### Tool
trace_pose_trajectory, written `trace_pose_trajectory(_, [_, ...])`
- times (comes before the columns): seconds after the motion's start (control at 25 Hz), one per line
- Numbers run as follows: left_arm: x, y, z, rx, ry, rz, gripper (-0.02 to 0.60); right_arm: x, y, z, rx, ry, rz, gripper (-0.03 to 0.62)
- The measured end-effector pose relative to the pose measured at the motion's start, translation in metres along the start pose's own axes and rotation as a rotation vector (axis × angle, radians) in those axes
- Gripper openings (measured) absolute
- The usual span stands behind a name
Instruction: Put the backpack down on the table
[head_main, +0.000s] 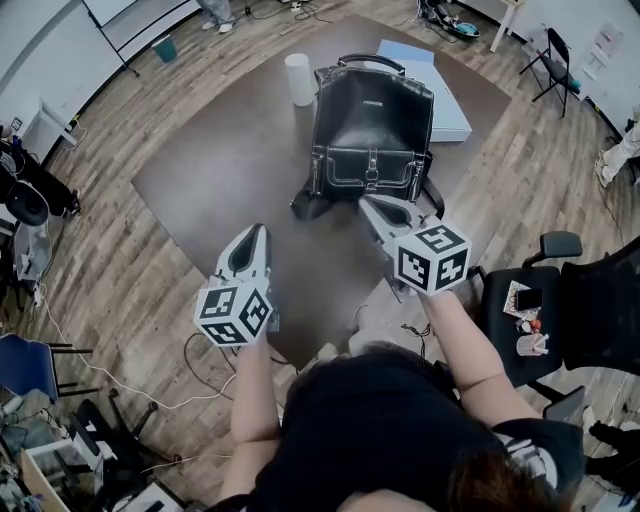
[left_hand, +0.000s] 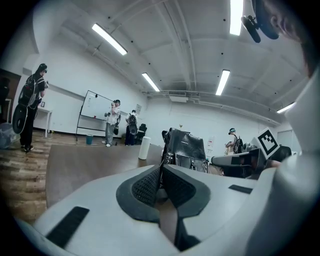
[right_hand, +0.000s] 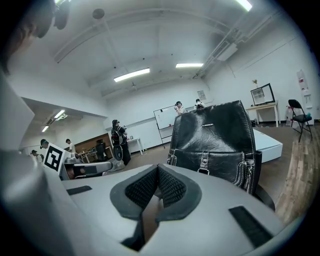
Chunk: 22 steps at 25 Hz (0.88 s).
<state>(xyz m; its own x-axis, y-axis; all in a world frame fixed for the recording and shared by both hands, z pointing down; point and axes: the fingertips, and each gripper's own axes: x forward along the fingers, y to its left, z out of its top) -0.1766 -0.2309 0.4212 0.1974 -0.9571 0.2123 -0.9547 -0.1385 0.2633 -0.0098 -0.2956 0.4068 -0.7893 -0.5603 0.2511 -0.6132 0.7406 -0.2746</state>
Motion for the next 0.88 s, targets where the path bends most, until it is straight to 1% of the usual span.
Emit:
trace_pose_trajectory(0.32, [-0.006, 0.006, 0.000, 0.000, 0.006, 0.013, 0.043, 0.009, 0.011, -0.003, 0.001, 0.009, 0.027, 0.017])
trace_pose_trajectory(0.88, [-0.004, 0.010, -0.002, -0.004, 0.018, 0.017, 0.043, 0.017, 0.011, -0.008, 0.013, 0.026, 0.040, 0.017])
